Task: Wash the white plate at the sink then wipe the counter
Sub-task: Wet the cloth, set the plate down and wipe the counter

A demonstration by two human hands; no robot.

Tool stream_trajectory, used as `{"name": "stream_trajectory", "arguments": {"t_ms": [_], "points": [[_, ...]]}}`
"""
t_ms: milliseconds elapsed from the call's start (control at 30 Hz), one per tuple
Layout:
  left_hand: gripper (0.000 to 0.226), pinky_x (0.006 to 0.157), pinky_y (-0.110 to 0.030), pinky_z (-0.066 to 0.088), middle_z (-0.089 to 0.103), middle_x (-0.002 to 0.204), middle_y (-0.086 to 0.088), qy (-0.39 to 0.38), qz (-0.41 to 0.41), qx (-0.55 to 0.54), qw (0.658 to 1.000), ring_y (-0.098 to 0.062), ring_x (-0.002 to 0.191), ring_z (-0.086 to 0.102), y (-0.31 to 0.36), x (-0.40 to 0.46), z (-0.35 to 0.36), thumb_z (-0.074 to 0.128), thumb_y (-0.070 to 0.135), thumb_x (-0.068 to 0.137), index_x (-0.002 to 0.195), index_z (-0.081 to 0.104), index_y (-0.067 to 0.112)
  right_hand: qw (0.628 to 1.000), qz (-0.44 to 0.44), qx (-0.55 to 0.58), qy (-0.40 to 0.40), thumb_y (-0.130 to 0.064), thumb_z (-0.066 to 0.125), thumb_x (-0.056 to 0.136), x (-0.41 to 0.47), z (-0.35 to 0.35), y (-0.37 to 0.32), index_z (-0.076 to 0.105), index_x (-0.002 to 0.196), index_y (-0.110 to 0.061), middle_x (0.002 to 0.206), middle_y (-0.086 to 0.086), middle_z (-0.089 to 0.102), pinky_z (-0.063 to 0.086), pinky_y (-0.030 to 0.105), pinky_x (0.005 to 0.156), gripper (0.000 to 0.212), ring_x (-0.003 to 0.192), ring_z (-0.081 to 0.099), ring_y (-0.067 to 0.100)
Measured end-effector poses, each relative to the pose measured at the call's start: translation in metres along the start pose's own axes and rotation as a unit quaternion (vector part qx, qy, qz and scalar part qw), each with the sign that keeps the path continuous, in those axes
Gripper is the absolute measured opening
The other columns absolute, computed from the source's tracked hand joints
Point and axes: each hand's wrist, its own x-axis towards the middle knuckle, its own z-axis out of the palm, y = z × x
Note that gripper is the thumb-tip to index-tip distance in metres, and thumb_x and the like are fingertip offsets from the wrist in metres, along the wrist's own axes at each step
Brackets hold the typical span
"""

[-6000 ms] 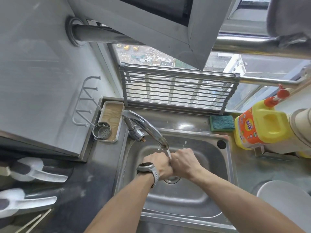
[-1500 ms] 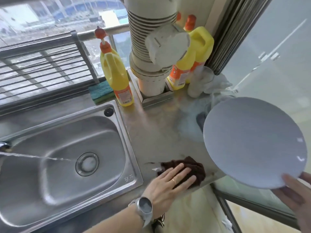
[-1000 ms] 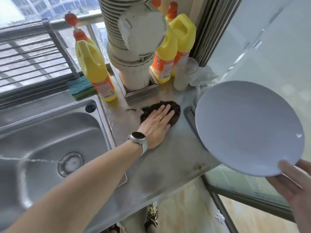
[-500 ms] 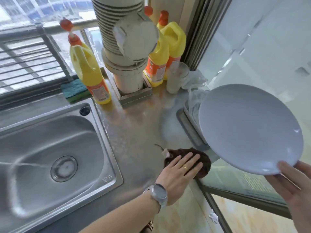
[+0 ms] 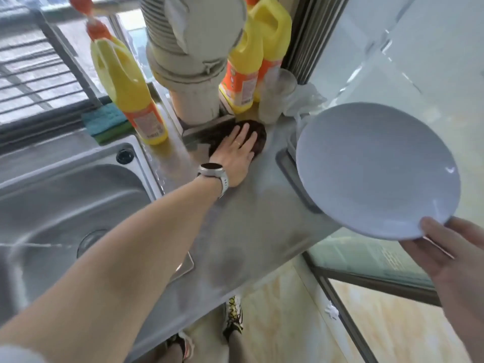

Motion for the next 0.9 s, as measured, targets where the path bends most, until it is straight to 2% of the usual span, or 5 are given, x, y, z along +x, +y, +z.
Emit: {"name": "stream_trajectory", "arguments": {"t_ms": [167, 367, 567, 667, 900], "points": [[0.056, 0.128, -0.042, 0.007, 0.000, 0.172, -0.003, -0.052, 0.070, -0.013, 0.996, -0.025, 0.158, -0.002, 0.050, -0.061, 0.023, 0.027, 0.032, 0.110, 0.163, 0.011, 0.022, 0.999, 0.023, 0.020, 0.029, 0.000, 0.064, 0.091, 0.006, 0.000, -0.004, 0.062, 0.112, 0.001, 0.090, 0.005, 0.079, 0.062, 0.032, 0.082, 0.021, 0.094, 0.076, 0.028], [0.057, 0.128, -0.036, -0.001, -0.004, 0.171, 0.004, -0.074, 0.143, -0.011, 0.987, -0.018, 0.158, -0.006, 0.063, -0.164, 0.040, 0.028, 0.033, 0.110, 0.163, 0.008, 0.028, 0.997, 0.036, 0.036, 0.058, -0.001, 0.070, 0.087, -0.006, 0.011, -0.017, 0.065, 0.109, 0.002, 0.090, 0.006, 0.079, 0.062, 0.034, 0.081, 0.023, 0.092, 0.076, 0.030], [0.056, 0.128, -0.041, 0.011, 0.004, 0.171, -0.001, -0.006, 0.024, 0.005, 1.000, -0.023, 0.158, 0.003, -0.014, -0.113, 0.008, 0.030, 0.031, 0.109, 0.162, 0.013, 0.025, 0.998, 0.013, 0.025, 0.049, -0.008, 0.079, 0.077, -0.012, -0.003, -0.021, 0.067, 0.102, -0.007, 0.100, 0.011, 0.078, 0.062, 0.030, 0.080, 0.028, 0.092, 0.077, 0.026], [0.057, 0.129, -0.043, 0.008, 0.001, 0.172, -0.005, 0.007, -0.042, -0.007, 0.999, -0.025, 0.158, -0.001, -0.031, -0.071, -0.005, 0.026, 0.035, 0.109, 0.163, 0.010, 0.024, 0.999, 0.001, 0.018, 0.047, -0.008, 0.071, 0.088, -0.015, -0.013, -0.012, 0.067, 0.108, -0.009, 0.108, 0.011, 0.077, 0.062, 0.030, 0.080, 0.020, 0.095, 0.076, 0.025], [0.059, 0.128, -0.048, 0.012, 0.010, 0.171, -0.001, -0.041, 0.083, -0.038, 0.995, -0.025, 0.158, 0.004, 0.089, -0.147, 0.063, 0.021, 0.041, 0.103, 0.161, 0.019, 0.029, 0.997, 0.006, 0.011, 0.071, 0.004, 0.061, 0.094, -0.036, -0.012, 0.006, 0.058, 0.124, 0.002, 0.102, -0.001, 0.079, 0.061, 0.024, 0.078, 0.030, 0.097, 0.075, 0.016]]}}
